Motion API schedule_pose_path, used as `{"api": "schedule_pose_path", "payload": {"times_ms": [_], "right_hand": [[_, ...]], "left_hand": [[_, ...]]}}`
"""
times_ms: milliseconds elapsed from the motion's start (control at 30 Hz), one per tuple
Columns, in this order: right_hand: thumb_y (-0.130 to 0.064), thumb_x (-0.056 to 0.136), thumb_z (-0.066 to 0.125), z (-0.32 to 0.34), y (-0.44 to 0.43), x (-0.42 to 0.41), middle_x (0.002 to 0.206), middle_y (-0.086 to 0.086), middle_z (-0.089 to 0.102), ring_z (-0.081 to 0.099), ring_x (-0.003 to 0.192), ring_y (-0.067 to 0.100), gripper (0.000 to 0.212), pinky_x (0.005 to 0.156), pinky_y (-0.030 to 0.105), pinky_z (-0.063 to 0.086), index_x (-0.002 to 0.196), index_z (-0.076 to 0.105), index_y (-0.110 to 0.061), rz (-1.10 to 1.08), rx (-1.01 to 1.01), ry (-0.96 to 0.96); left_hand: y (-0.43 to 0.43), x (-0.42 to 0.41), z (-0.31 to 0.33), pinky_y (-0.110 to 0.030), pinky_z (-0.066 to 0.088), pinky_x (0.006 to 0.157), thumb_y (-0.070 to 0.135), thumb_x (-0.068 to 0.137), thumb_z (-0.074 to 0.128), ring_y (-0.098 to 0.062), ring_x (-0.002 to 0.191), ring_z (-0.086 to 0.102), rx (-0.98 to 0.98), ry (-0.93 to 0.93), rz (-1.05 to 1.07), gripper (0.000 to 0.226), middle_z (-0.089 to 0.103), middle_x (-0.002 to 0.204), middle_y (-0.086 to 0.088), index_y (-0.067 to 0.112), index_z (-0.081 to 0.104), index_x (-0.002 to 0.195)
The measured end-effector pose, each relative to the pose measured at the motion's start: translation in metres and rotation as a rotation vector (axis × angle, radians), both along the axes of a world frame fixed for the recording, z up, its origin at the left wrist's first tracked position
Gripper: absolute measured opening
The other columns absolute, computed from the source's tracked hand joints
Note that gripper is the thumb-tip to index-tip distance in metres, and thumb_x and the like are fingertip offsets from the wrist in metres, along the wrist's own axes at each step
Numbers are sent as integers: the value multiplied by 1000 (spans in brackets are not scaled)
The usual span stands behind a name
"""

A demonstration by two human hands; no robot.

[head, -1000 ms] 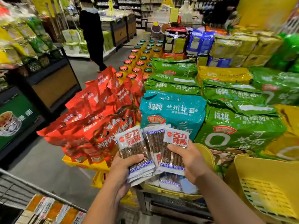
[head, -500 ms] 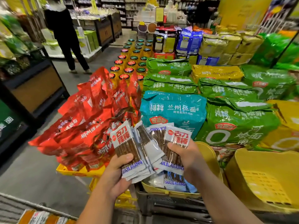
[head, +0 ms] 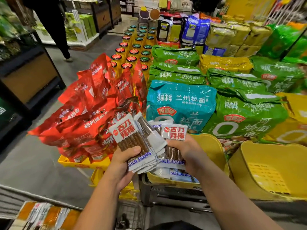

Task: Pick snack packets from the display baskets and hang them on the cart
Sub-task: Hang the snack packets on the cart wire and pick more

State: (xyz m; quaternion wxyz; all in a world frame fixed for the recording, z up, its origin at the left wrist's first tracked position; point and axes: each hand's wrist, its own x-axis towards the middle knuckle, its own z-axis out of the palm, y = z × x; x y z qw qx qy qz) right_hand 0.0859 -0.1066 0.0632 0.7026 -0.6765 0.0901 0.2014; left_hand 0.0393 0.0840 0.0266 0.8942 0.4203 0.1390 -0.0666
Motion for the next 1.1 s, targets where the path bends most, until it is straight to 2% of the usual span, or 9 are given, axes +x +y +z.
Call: {"api": "schedule_pose_path", "payload": {"times_ms": [100,300,500,567,667,733,833,967,1100], "right_hand": [[-4,89,70,-2,-23,0,94,10,78,74,86,29,20,75,42,58,108,69,-11,-44,-77,-23],[-2,83,77,-32,-48,27,88,6,75,67,66,10,14,56,18,52,93,71,-10,133,-592,52],[-34,83,77,-72,-14,33,103,7,74,68,91,24,29,72,33,54,102,70,-14,287,-933,-73],[-38,82,78,-70,-32,36,101,6,72,67,86,23,44,73,38,57,115,66,-10,262,-1019,-75],[-48,85,77,-62,-63,36,134,12,59,63,109,27,96,83,36,53,153,24,-6,338,-1236,50],[-52,92,66,-55,-77,33,136,12,54,58,121,30,75,90,36,49,148,36,-12,398,-1326,-17],[-43,103,51,-38,-83,28,91,7,67,67,95,32,35,72,36,48,95,68,-13,174,-944,-226],[-55,97,55,0,-58,16,113,4,74,71,105,25,38,94,51,57,114,72,-25,89,-23,-95],[-47,87,73,9,-49,9,113,3,74,71,102,16,35,85,38,60,114,68,-25,201,-85,-128]], "left_hand": [[4,-4,-7,-41,61,59,3,47,86,-31,68,75,11,-7,37,86,76,83,-18,-8,52,125],[31,0,-8,-45,63,67,27,13,103,-33,78,75,44,3,124,138,76,98,-19,-4,51,138],[18,-1,5,-48,63,64,24,11,102,-36,72,74,19,-17,21,124,75,93,-24,-7,60,124],[17,0,2,-48,62,63,22,11,102,-37,70,74,31,-11,-6,126,74,93,-27,-11,58,124],[10,2,3,-47,61,59,19,10,102,-38,69,73,64,-1,-51,127,73,93,-29,-10,56,126],[0,4,6,-46,61,59,18,11,102,-38,70,74,71,-9,-81,123,73,94,-29,-7,58,123],[-17,9,12,-46,61,67,16,24,101,-42,85,73,129,-13,-157,121,70,110,-32,-2,53,133],[-42,21,11,-48,59,78,10,38,94,-40,102,71,243,12,-133,109,70,119,-25,10,47,137],[-68,24,15,-45,60,80,12,52,96,-32,102,73,327,39,-131,95,71,118,-17,13,46,132]]}}
